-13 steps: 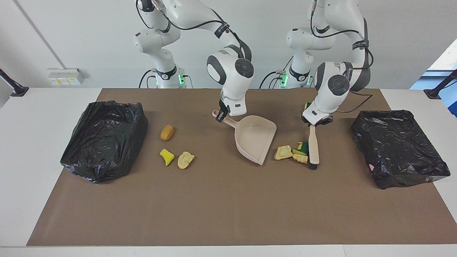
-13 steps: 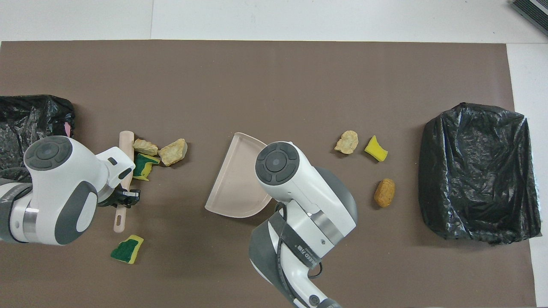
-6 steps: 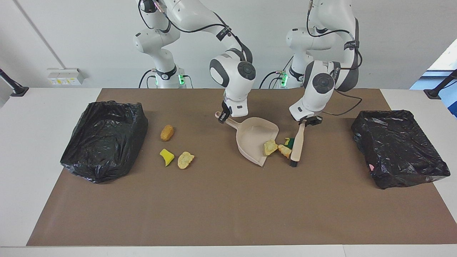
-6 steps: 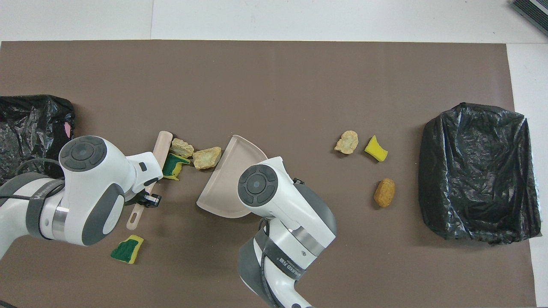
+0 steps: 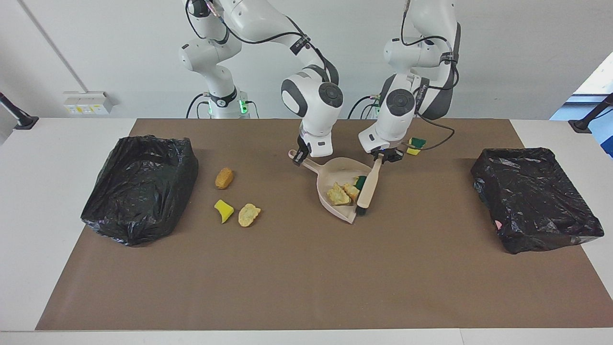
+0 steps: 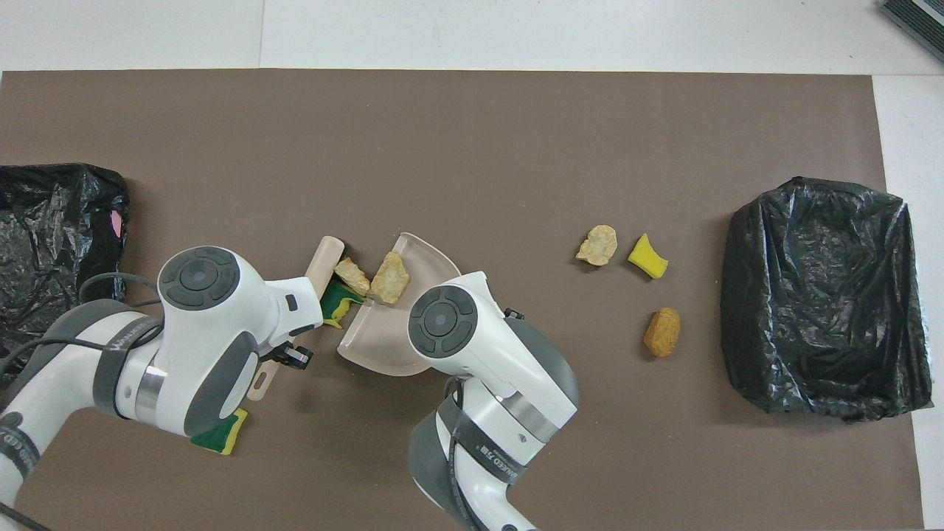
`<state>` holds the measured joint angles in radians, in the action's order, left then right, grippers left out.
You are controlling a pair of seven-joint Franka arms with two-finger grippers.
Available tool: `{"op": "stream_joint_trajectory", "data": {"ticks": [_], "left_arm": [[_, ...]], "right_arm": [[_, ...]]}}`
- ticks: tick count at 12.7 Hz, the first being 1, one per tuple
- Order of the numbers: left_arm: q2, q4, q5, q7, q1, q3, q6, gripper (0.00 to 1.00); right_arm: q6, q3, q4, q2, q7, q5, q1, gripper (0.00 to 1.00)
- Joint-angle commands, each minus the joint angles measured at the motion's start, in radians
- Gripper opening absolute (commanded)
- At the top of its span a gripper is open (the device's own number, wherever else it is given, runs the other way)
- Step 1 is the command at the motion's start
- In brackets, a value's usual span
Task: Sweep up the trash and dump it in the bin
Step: 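Sweep the crusts and sponges into the dustpan with the left gripper's brush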
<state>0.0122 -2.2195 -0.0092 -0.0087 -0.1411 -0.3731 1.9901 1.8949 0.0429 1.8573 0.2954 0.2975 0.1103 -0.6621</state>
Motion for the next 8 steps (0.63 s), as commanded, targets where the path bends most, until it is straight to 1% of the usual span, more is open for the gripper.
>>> {"op": "stream_joint_trajectory", "data": {"ticks": [1, 2, 4, 6, 8], "left_arm": [[-0.011, 0.065, -0.069, -0.016, -0.006, -0.006, -0.097, 0.0], [-0.012, 0.095, -0.105, -0.017, -0.005, -0.004, -0.147, 0.0], [-0.044, 0.103, -0.123, -0.022, -0.002, -0.003, -0.2, 0.0], [-0.07, 0.1, -0.123, -0.121, 0.006, 0.002, -0.255, 0.0], [-0.084, 0.084, -0.123, -0.212, 0.008, 0.003, -0.274, 0.0]], "right_arm": [[0.021, 0.002, 0.022, -0.007, -0.023, 0.02, -0.002, 0.0], [0.023, 0.002, 0.022, -0.007, -0.023, 0.022, -0.002, 0.0], [0.026, 0.002, 0.022, -0.005, -0.018, 0.022, -0.002, 0.0], [0.032, 0.002, 0.022, -0.004, 0.03, 0.02, 0.007, 0.0], [0.033, 0.002, 0.022, -0.004, 0.058, 0.019, 0.007, 0.0]]}}
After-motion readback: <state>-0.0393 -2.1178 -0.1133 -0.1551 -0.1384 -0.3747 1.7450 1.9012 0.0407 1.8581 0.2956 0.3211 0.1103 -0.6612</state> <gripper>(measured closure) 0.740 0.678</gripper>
